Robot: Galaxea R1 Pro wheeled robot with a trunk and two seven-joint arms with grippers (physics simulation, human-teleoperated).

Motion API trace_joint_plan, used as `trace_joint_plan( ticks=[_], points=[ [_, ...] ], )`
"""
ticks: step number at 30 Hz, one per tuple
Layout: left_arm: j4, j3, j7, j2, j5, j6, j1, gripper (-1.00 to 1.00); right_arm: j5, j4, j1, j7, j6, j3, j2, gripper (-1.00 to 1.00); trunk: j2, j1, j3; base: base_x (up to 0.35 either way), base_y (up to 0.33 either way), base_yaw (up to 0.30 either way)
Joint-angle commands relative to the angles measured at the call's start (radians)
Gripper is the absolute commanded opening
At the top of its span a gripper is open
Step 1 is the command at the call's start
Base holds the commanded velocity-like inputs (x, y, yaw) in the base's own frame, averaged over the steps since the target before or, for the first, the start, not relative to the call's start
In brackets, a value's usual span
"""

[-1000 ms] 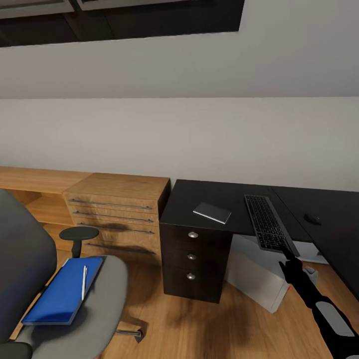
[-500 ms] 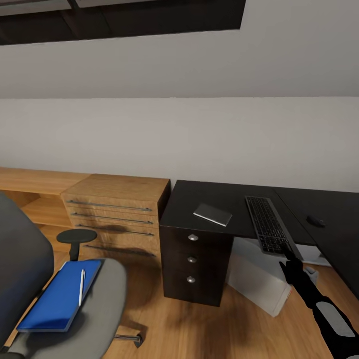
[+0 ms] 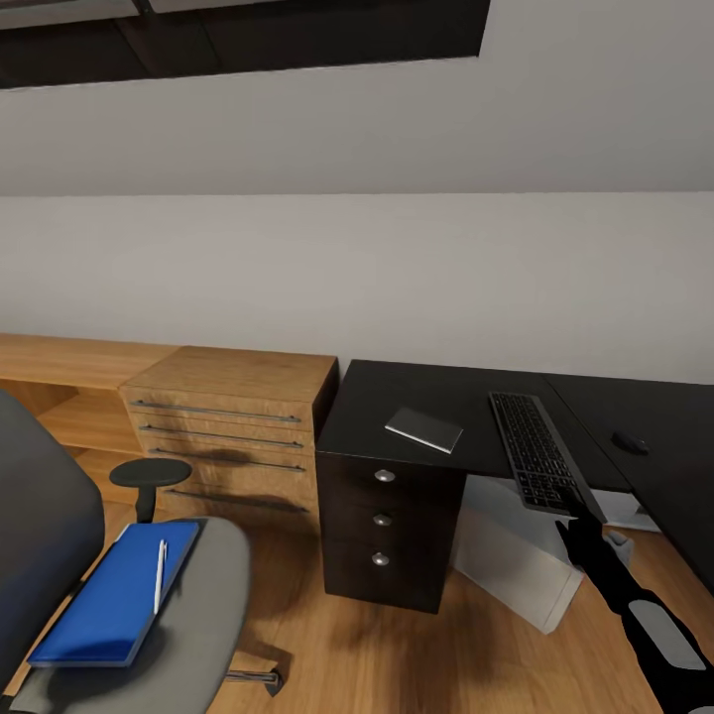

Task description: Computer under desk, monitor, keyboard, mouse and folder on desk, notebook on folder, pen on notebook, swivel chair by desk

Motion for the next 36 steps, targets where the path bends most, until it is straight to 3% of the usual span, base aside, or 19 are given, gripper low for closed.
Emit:
trace_joint_plan(
  ticks=[1,7,12,20,36],
  points=[
    [0.0,-0.008,0.007,0.001,0.008,-0.004,-0.001,1.0,-0.011,0.001,-0.001,0.0,0.01,-0.003,0.0,1.0,0.0,0.0,-0.001,0.002,0.0,0.0],
    [0.0,-0.008,0.007,0.001,0.008,-0.004,-0.001,1.0,-0.014,0.018,-0.001,-0.002,0.011,-0.007,-0.001,1.0,0.0,0.0,-0.001,0.001,0.0,0.0],
    [0.0,-0.008,0.007,0.001,0.008,-0.005,-0.001,1.0,-0.016,0.042,-0.001,-0.003,0.014,-0.047,-0.003,1.0,0.0,0.0,-0.001,0.0,0.0,0.0],
    [0.0,-0.008,0.007,-0.001,0.009,-0.005,-0.001,1.0,-0.017,0.057,-0.001,-0.006,0.08,-0.111,-0.003,1.0,0.0,0.0,-0.001,0.0,0.0,0.0],
    [0.0,-0.009,0.007,-0.001,0.008,-0.006,-0.001,1.0,-0.016,0.059,-0.001,-0.008,0.098,-0.122,-0.001,1.0,0.0,0.0,-0.001,0.034,0.0,0.0]
  ],
)
